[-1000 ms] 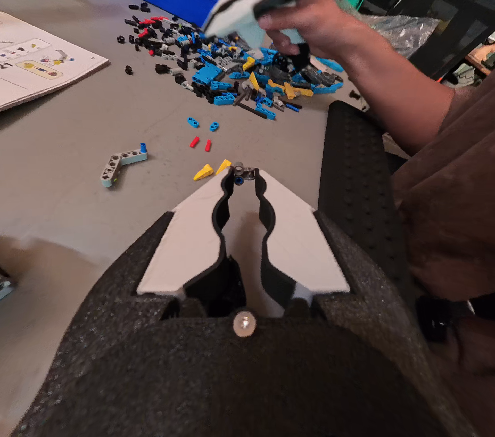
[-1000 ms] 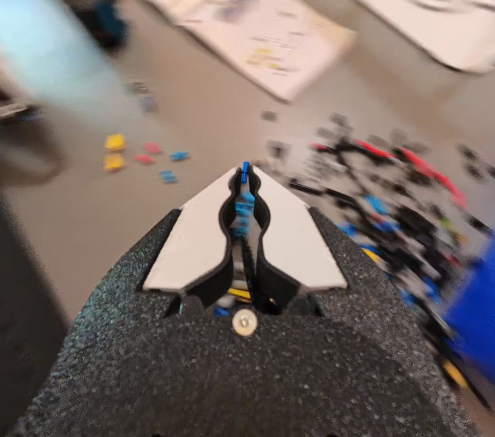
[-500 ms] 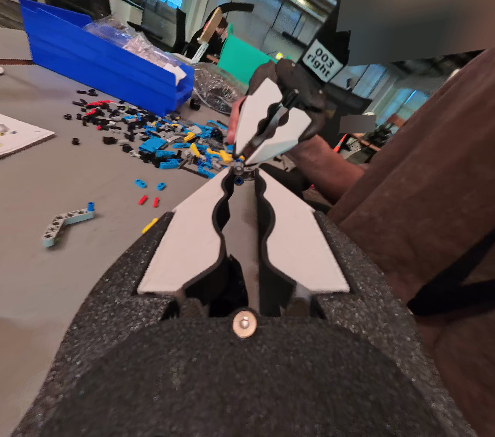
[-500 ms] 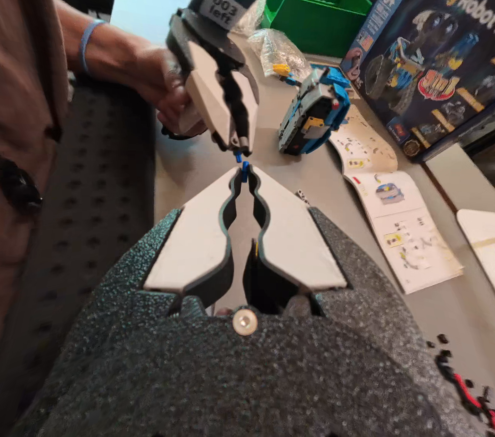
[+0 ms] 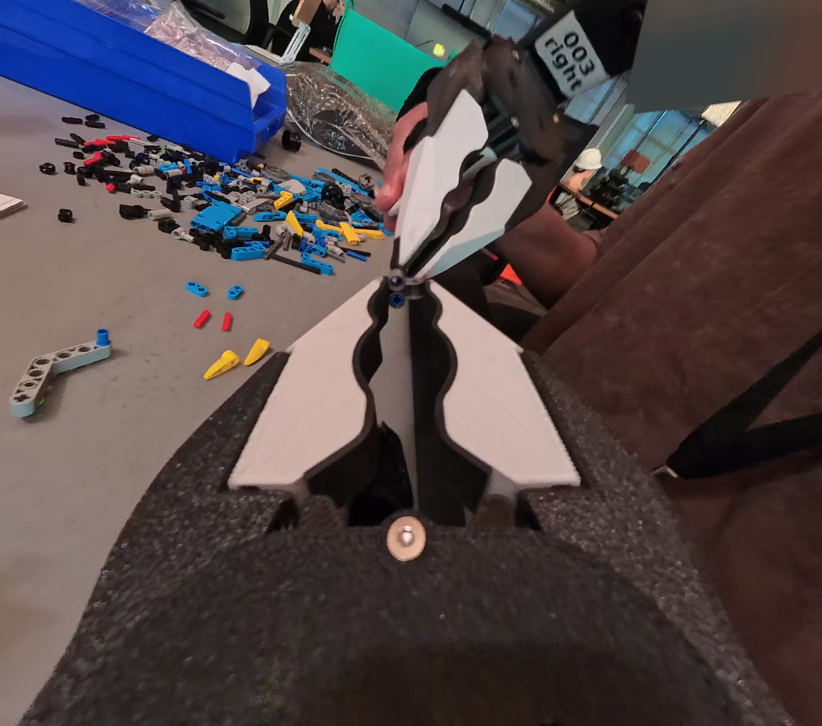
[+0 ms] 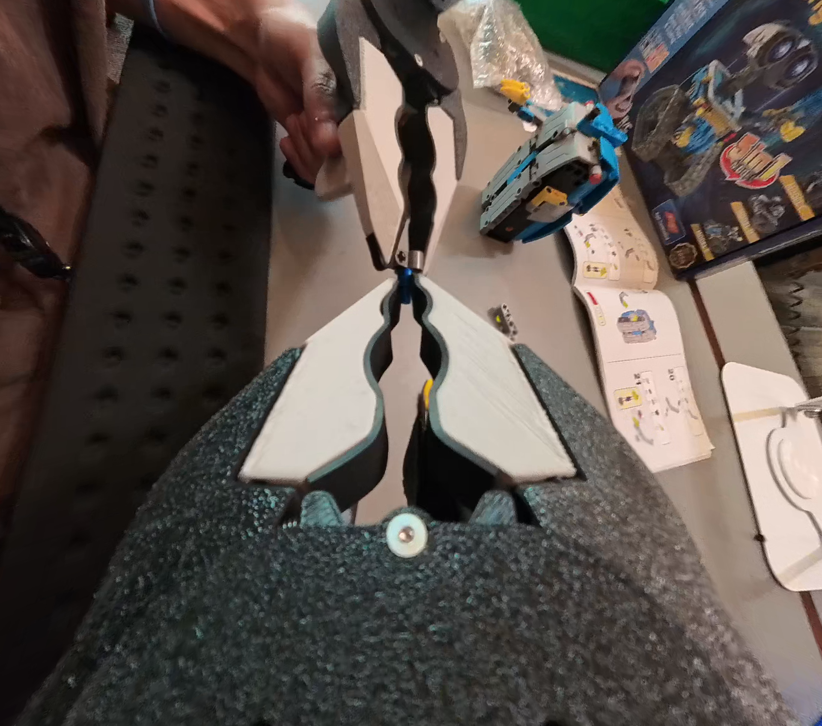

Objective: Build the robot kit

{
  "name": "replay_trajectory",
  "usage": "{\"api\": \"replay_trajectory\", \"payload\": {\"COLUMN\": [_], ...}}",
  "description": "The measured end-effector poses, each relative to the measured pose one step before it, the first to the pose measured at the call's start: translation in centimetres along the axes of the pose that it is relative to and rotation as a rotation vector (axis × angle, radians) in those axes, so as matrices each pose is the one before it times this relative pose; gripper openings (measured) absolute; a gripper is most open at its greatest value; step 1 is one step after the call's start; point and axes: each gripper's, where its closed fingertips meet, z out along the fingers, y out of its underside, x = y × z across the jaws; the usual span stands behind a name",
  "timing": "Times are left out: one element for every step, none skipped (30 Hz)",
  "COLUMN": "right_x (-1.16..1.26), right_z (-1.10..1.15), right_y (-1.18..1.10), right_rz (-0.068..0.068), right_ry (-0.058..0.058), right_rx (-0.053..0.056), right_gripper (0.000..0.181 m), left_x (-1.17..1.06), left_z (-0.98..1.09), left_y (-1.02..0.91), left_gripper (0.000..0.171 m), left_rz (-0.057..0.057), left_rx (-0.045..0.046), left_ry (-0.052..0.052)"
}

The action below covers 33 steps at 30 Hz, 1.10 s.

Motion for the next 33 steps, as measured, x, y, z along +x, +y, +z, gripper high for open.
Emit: {"api": "replay_trajectory", "payload": {"right_x": [-0.090, -0.047, -0.048, -0.084, -0.111, -0.055, -0.012, 0.001, -0.044, -0.017, -0.003, -0.025, -0.036, -0.030, -0.033, -0.055, 0.009, 0.028, -0.063, 0.038, 0.082, 0.103, 0.052, -0.056, -0.067, -0.015, -0.025, -0.027, -0.057, -0.082, -0.056, -0.051, -0.049], "right_z": [0.057, 0.034, -0.014, -0.033, -0.082, -0.112, -0.107, -0.096, -0.072, -0.088, -0.029, 0.004, 0.018, 0.038, 0.018, 0.011, 0.006, -0.028, -0.047, 0.010, 0.066, 0.118, 0.206, 0.238, 0.140, 0.004, -0.122, -0.170, -0.147, -0.110, -0.063, -0.022, 0.006], "right_y": [0.251, 0.193, 0.081, -0.012, -0.107, -0.167, -0.161, -0.133, -0.106, -0.155, -0.044, -0.042, -0.024, 0.011, 0.004, -0.053, -0.036, -0.035, -0.114, -0.042, 0.076, 0.277, 0.480, 0.554, 0.335, -0.070, -0.320, -0.471, -0.538, -0.547, -0.500, -0.414, -0.333], "right_rz": [0.0120, 0.0093, 0.0083, 0.0082, 0.0085, 0.0091, 0.0147, 0.0124, 0.0069, -0.0004, -0.0086, -0.0072, 0.0006, 0.0068, 0.0067, 0.0100, 0.0141, 0.0075, 0.0045, 0.0092, 0.0118, 0.0137, 0.0180, 0.0318, 0.0289, 0.0214, 0.0232, 0.0224, 0.0178, 0.0147, 0.0104, 0.0067, 0.0043], "right_ry": [-0.0103, -0.0070, -0.0063, -0.0078, -0.0092, -0.0072, -0.0063, -0.0051, -0.0046, 0.0012, 0.0052, 0.0032, -0.0012, -0.0050, -0.0049, -0.0080, -0.0048, -0.0012, -0.0055, -0.0002, 0.0000, 0.0001, -0.0053, -0.0195, -0.0181, -0.0111, -0.0134, -0.0137, -0.0129, -0.0128, -0.0085, -0.0070, -0.0066], "right_rx": [-0.0093, -0.0053, 0.0017, 0.0083, 0.0139, 0.0195, 0.0176, 0.0150, 0.0120, 0.0093, 0.0007, -0.0013, -0.0005, 0.0007, 0.0064, 0.0125, 0.0097, 0.0067, 0.0094, 0.0040, -0.0025, -0.0111, -0.0171, -0.0174, -0.0025, 0.0222, 0.0356, 0.0402, 0.0425, 0.0406, 0.0353, 0.0296, 0.0242], "right_gripper": [0.005, 0.004, 0.005, 0.004, 0.004, 0.004, 0.004, 0.004, 0.004, 0.004, 0.004, 0.004, 0.004, 0.004, 0.004, 0.004, 0.004, 0.004, 0.004, 0.004, 0.004, 0.003, 0.004, 0.004, 0.004, 0.004, 0.004, 0.004, 0.005, 0.005, 0.005, 0.005, 0.005], "left_x": [-0.041, 0.063, 0.088, 0.096, 0.161, 0.156, 0.096, 0.072, 0.051, 0.047, 0.072, 0.090, 0.081, 0.044, 0.023, 0.056, 0.014, 0.027, 0.070, -0.006, -0.145, -0.269, -0.328, -0.263, -0.133, 0.041, 0.166, 0.239, 0.296, 0.308, 0.267, 0.219, 0.180], "left_z": [0.115, 0.090, 0.067, 0.016, -0.010, -0.019, -0.018, -0.003, 0.004, 0.005, 0.010, 0.001, 0.000, 0.010, -0.025, -0.028, -0.021, 0.001, -0.007, -0.014, -0.001, 0.039, 0.074, 0.106, 0.052, -0.040, -0.104, -0.123, -0.149, -0.154, -0.128, -0.110, -0.087], "left_y": [0.223, 0.171, 0.100, 0.042, -0.035, -0.093, -0.099, -0.067, -0.026, -0.034, -0.056, -0.068, -0.056, 0.004, 0.011, -0.033, -0.065, -0.055, -0.046, -0.020, 0.048, 0.193, 0.363, 0.443, 0.267, -0.064, -0.293, -0.407, -0.458, -0.450, -0.402, -0.329, -0.271], "left_gripper": [0.013, 0.013, 0.013, 0.013, 0.014, 0.013, 0.013, 0.013, 0.014, 0.014, 0.014, 0.014, 0.014, 0.014, 0.014, 0.014, 0.014, 0.014, 0.014, 0.014, 0.014, 0.014, 0.014, 0.014, 0.014, 0.014, 0.014, 0.014, 0.014, 0.014, 0.014, 0.014, 0.013], "left_rz": [0.0237, 0.0210, 0.0161, 0.0113, 0.0076, 0.0052, -0.0012, -0.0097, -0.0129, -0.0106, -0.0117, -0.0165, -0.0143, -0.0088, -0.0093, -0.0161, -0.0189, -0.0138, -0.0052, 0.0034, 0.0061, 0.0059, 0.0109, 0.0130, 0.0076, -0.0003, -0.0060, -0.0105, -0.0136, -0.0138, -0.0125, -0.0119, -0.0107], "left_rx": [-0.01336, -0.00970, -0.00616, -0.00286, 0.00069, 0.00430, 0.00540, 0.00469, 0.00246, 0.00281, 0.00554, 0.00584, 0.00458, 0.00131, 0.00048, 0.00267, 0.00499, 0.00519, 0.00301, 0.00136, -0.00248, -0.01148, -0.02159, -0.02620, -0.01581, 0.00287, 0.01594, 0.02333, 0.02641, 0.02578, 0.02342, 0.01969, 0.01567], "left_ry": [-0.0128, -0.0060, -0.0014, 0.0013, 0.0058, 0.0061, 0.0053, 0.0074, 0.0080, 0.0071, 0.0091, 0.0109, 0.0099, 0.0057, 0.0063, 0.0104, 0.0086, 0.0081, 0.0075, -0.0018, -0.0107, -0.0176, -0.0225, -0.0189, -0.0095, 0.0021, 0.0119, 0.0177, 0.0215, 0.0220, 0.0192, 0.0169, 0.0142]}}
